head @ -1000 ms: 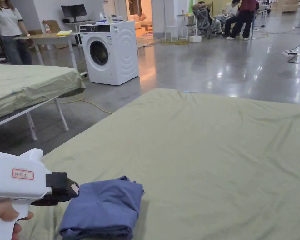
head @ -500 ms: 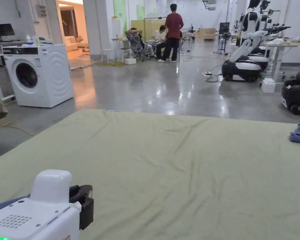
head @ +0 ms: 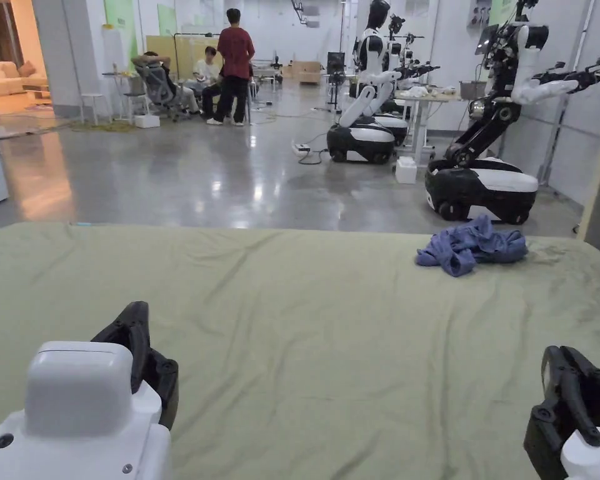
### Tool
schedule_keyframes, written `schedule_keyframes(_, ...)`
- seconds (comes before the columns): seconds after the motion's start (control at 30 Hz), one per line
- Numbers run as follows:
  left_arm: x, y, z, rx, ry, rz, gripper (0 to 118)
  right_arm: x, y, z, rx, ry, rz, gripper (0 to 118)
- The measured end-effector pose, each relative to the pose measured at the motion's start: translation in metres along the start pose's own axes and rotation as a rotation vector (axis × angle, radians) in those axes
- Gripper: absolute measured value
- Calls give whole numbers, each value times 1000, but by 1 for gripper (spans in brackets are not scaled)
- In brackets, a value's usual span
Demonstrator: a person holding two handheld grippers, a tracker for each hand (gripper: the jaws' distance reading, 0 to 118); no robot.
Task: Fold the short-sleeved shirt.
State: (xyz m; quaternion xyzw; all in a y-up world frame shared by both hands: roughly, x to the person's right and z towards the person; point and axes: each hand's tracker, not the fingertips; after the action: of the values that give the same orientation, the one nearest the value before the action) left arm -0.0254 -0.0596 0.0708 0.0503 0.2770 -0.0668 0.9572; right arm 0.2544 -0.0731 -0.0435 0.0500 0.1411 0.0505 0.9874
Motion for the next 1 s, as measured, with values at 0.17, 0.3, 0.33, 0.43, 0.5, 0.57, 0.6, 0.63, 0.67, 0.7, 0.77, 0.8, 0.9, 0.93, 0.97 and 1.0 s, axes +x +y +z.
schedule_keyframes(0.17, 5, -4, -2, -7, -11, -13, 0, -5, -2, 0, 5, -1, -9, 8)
schedule_keyframes(0.3, 4, -5, -2, -11, -22, -5, 0, -12, 0, -1, 8, -5, 5, 8)
schedule_keyframes(0.33, 4, -5, -2, -12, -23, -3, 0, -13, 2, -1, 8, 2, 7, 8)
schedule_keyframes(0.43, 1, -5, -2, -15, -27, 6, 0, -20, 5, 0, 20, 2, 17, 8)
schedule_keyframes(0.5, -2, -4, -1, -11, -21, 8, 0, -22, 8, 1, 26, 8, 23, 8)
schedule_keyframes(0.57, -5, -4, -1, -7, -20, 19, 0, -26, 10, 1, 31, 10, 26, 8)
schedule_keyframes(0.6, -6, -3, 0, -7, -20, 23, 0, -27, 11, 1, 34, 11, 27, 8)
schedule_keyframes(0.63, -7, -3, -1, -5, -19, 27, 0, -28, 11, 1, 36, 12, 27, 8)
schedule_keyframes(0.67, -8, -3, 0, -4, -17, 28, 0, -29, 12, 2, 37, 14, 27, 8)
schedule_keyframes(0.7, -8, -3, 0, -4, -16, 28, 0, -30, 12, 2, 38, 16, 26, 8)
schedule_keyframes(0.77, -9, -3, 0, -6, -17, 31, 0, -32, 12, 2, 39, 18, 30, 8)
schedule_keyframes(0.8, -9, -2, 0, -6, -18, 31, 0, -32, 13, 2, 38, 19, 30, 8)
schedule_keyframes(0.9, -9, -2, 0, -4, -21, 28, 0, -33, 13, 3, 39, 20, 24, 8)
schedule_keyframes(0.93, -9, -3, 1, -4, -21, 28, 0, -33, 13, 3, 39, 20, 25, 8)
schedule_keyframes(0.97, -9, -2, 1, -3, -23, 30, 0, -33, 13, 4, 38, 20, 27, 8)
schedule_keyframes(1.0, -9, -2, 0, -4, -27, 33, 0, -33, 13, 4, 38, 21, 28, 8)
